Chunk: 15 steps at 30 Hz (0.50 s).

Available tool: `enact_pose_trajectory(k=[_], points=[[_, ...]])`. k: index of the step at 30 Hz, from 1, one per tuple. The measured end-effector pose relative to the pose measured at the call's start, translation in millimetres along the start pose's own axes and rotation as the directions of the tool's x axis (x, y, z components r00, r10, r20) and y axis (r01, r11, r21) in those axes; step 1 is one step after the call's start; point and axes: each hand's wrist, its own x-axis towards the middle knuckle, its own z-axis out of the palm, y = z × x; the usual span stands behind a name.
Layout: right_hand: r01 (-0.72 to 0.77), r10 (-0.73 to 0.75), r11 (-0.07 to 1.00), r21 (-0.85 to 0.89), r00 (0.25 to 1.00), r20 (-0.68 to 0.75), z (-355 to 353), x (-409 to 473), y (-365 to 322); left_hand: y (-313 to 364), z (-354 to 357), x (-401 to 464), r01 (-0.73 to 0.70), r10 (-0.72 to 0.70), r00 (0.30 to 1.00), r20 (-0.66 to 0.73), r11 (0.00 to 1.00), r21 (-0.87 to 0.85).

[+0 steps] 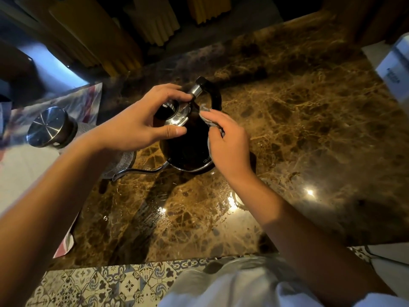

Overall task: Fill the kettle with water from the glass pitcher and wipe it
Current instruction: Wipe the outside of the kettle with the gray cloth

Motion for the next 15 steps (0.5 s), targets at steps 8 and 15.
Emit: enact_pose_trajectory(k=[8,15], points=[[-0.126,0.126,0.992,-0.004,0.990,0.069,9.9,19.6,14.9,-4.9,-0.8,1.6,-0.070,0.070,0.997,0.032,0.998,0.006],[-0.121,0.129,0.991,-0.064,0.982,0.135,-1.2,29.3,37.3,-1.0,4.2,2.7,-0.075,0.075,0.997,-0.013,0.997,0.011]])
